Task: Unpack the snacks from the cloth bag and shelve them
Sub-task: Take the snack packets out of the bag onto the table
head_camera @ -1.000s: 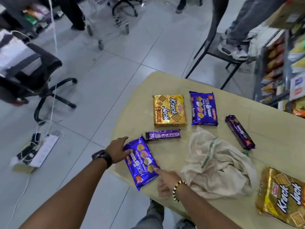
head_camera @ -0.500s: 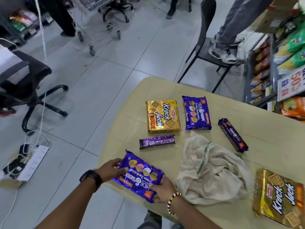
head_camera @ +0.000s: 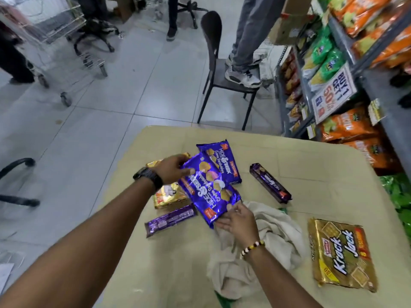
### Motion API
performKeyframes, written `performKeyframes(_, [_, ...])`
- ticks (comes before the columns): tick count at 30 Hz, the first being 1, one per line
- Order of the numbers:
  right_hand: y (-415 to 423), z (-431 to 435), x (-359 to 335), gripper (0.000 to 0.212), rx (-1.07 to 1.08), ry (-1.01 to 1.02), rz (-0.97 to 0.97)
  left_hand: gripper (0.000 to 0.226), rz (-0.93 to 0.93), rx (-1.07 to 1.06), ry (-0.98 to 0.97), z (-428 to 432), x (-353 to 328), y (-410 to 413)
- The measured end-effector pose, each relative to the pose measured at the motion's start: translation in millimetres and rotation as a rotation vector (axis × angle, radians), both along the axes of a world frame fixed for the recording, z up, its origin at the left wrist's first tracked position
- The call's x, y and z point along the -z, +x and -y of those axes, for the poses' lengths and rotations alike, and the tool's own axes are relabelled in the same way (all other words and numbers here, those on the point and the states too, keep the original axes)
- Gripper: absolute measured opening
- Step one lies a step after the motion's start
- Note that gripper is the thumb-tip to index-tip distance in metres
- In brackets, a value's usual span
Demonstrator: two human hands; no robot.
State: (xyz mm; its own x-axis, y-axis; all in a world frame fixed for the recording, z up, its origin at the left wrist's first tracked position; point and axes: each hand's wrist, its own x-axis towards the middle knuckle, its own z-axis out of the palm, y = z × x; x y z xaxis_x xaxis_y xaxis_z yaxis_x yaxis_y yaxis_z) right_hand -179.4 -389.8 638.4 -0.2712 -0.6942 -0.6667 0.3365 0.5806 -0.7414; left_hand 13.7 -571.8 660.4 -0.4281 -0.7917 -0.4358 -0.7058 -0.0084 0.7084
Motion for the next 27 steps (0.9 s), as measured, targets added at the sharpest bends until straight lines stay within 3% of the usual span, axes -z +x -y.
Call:
performKeyframes(3, [-22.7, 38.2, 3.4, 0.025, 0.068, -0.005, -0.011, 0.033, 0.043, 0.065, -0.079, 49.2, 1.0, -47.1])
performKeyframes(12, [-49.7, 119.9, 47.3, 0.02, 0.232, 0.094, 0.134, 0.034, 0.182, 0.172, -0.069, 139.3, 49.1, -124.7])
performKeyframes(16, [-50.1, 129.0, 65.7, 0.008, 0.263, 0.132, 0.193, 0.033, 0.244, 0.206, -0.049, 151.2, 80.6, -136.8])
performKeyframes(21, [-49.9, 130.7, 68.2, 0.011, 0.253, 0.122, 0.261, 0.034, 0.261, 0.207, -0.087, 153.3, 84.9, -140.8])
performKeyframes(27, [-66.6, 116.6, 64.9, 0.013, 0.128, 0.137, 0.126, 0.048, 0.41, 0.188, -0.102, 140.8, 80.6, -144.7])
